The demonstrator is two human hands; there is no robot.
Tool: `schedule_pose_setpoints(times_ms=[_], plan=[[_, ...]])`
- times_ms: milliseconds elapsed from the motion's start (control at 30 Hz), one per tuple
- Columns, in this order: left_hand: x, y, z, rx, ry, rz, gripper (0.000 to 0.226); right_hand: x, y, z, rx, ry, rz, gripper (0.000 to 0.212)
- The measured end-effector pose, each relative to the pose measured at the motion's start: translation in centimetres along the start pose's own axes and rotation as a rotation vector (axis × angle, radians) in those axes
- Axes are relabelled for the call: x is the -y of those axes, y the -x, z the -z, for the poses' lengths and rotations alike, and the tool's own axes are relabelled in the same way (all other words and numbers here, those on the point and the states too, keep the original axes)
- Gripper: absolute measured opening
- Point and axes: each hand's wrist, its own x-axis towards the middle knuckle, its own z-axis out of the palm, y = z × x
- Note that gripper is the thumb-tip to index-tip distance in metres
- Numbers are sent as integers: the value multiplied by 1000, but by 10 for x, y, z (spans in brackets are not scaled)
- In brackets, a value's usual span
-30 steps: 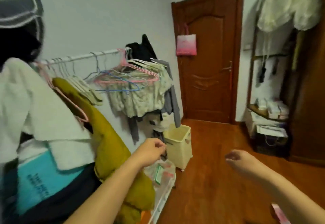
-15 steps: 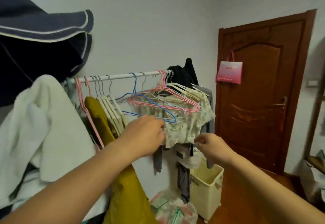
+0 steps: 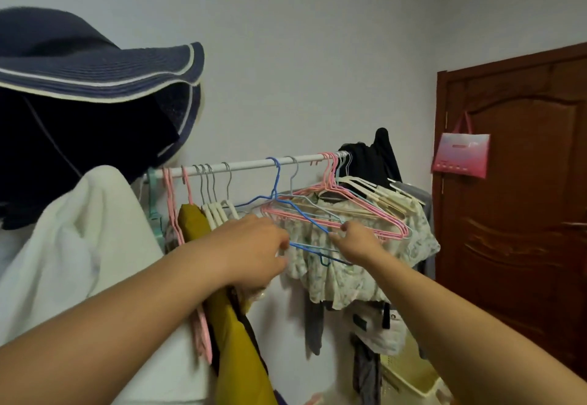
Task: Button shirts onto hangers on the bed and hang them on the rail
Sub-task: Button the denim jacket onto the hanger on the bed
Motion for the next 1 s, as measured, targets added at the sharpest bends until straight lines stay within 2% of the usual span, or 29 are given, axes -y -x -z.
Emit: schedule_pose_setpoints(times_ms=[100,267,333,433,500,600,700,767,867,933,1000], plan=[[4,-21,5,-17,-29,12,31,9,-8,-14,-16,-30,119,39],[4,-50,15,101,35,-17,34,25,-5,0,-251,-85,331,36],[1,-60,20,103,44,-47,35,24,6,17,-292,-113,336,35],[-6,-81,31,-32,51,-88,32,1,37,44,-277,-283,282,35],[-25,-99,38,-175,91,-153,26,-35,68,61,-215,-431,212,36],[-92,-120,41,-367,157,-309,22,-106,139,80,-155,-655,51,34],[-192,-125,22,-445,213,-539,21,-187,244,87,-210,-741,-213,31],[-267,-117,-2,-463,269,-722,21,-235,329,83,-334,-743,-381,30],[-382,-71,-53,-339,545,-926,25,-287,475,70,-579,-771,-657,30],[-449,-19,-97,-146,758,-1018,23,-306,575,64,-731,-804,-843,29],[-506,44,-145,85,833,-1101,19,-310,670,62,-881,-806,-1023,27]])
